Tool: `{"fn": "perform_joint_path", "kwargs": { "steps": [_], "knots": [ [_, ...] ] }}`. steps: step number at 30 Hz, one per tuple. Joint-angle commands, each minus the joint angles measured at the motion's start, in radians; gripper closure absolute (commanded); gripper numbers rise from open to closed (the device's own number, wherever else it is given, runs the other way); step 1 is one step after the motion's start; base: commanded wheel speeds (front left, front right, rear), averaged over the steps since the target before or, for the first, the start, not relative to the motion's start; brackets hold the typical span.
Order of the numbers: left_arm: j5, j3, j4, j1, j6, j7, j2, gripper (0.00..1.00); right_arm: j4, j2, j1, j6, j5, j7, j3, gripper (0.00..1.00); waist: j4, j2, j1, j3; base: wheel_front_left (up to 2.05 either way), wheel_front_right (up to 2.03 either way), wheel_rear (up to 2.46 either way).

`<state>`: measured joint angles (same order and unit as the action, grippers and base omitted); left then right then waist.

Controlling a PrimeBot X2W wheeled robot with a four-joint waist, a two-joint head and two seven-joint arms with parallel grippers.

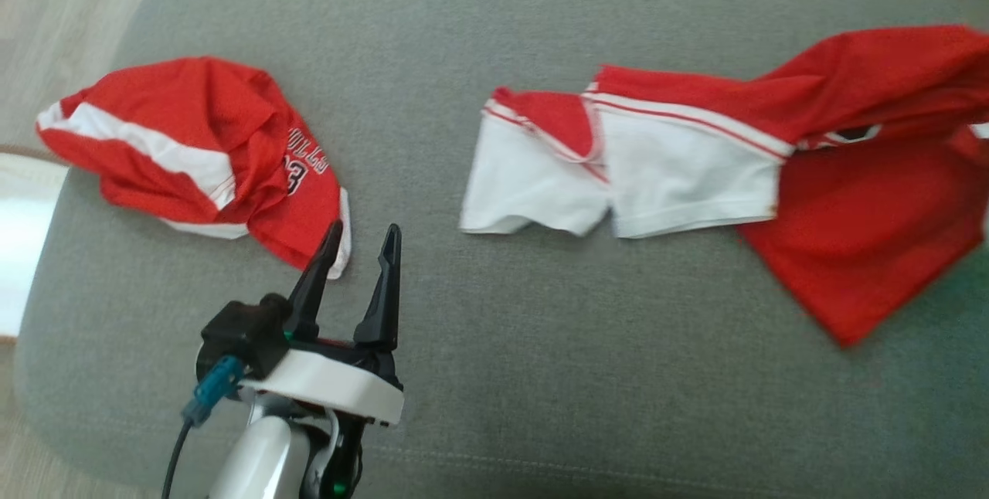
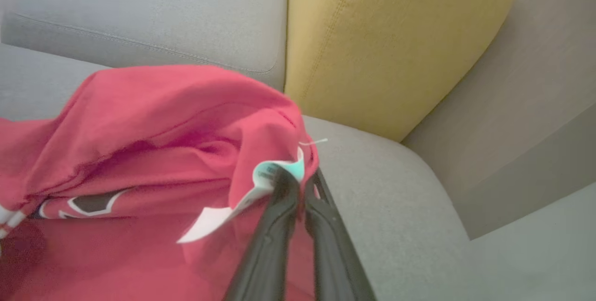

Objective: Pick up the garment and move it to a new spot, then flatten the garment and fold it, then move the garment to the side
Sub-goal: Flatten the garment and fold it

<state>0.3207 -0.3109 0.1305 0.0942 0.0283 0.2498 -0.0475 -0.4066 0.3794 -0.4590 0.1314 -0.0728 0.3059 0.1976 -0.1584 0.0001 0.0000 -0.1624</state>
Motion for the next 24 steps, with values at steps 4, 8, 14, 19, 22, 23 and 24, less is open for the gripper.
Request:
{"fn": "perform_joint_path", "kwargs": {
  "steps": [4, 8, 14, 19, 22, 23, 24],
  "knots": [
    [-0.002, 0.03, -0.029, 0.051, 0.005, 0.012, -0.003, 0.0, -0.014, 0.028, -0.076, -0.001, -0.067, -0.062, 0.027, 0.0, -0.019, -0.0001, 0.0, -0.01, 0.0, 0.0, 0.0],
    [-0.006, 0.044, -0.026, 0.048, 0.004, 0.012, -0.003, 0.0, -0.022, -0.045, -0.084, -0.001, -0.103, -0.137, 0.05, 0.0, -0.013, -0.0001, 0.0, 0.001, 0.0, 0.0, 0.0],
    [-0.008, 0.068, -0.033, 0.04, 0.001, 0.012, -0.003, 0.0, 0.021, -0.193, -0.011, -0.001, -0.065, -0.271, -0.012, 0.0, 0.022, -0.0001, 0.0, 0.032, 0.0, 0.0, 0.0],
    [-0.013, 0.08, -0.039, 0.031, 0.003, 0.012, -0.003, 0.0, 0.074, -0.285, 0.105, -0.001, -0.002, -0.364, -0.1, 0.0, 0.056, -0.0001, 0.0, 0.061, 0.0, 0.0, 0.0],
    [-0.014, 0.085, -0.042, 0.022, 0.003, 0.012, -0.003, 0.0, 0.099, -0.315, 0.183, -0.001, 0.046, -0.398, -0.154, 0.0, 0.071, -0.0001, 0.0, 0.078, 0.0, 0.0, 0.0],
    [-0.015, 0.087, -0.043, 0.019, 0.003, 0.012, -0.003, 0.0, 0.107, -0.32, 0.208, -0.001, 0.063, -0.407, -0.175, 0.0, 0.076, -0.0001, 0.0, 0.082, 0.0, 0.0, 0.0],
    [-0.015, 0.088, -0.044, 0.015, 0.003, 0.012, -0.003, 0.0, 0.114, -0.323, 0.232, -0.001, 0.076, -0.417, -0.194, 0.0, 0.08, -0.0001, 0.0, 0.087, 0.0, 0.0, 0.0]
  ]
}}
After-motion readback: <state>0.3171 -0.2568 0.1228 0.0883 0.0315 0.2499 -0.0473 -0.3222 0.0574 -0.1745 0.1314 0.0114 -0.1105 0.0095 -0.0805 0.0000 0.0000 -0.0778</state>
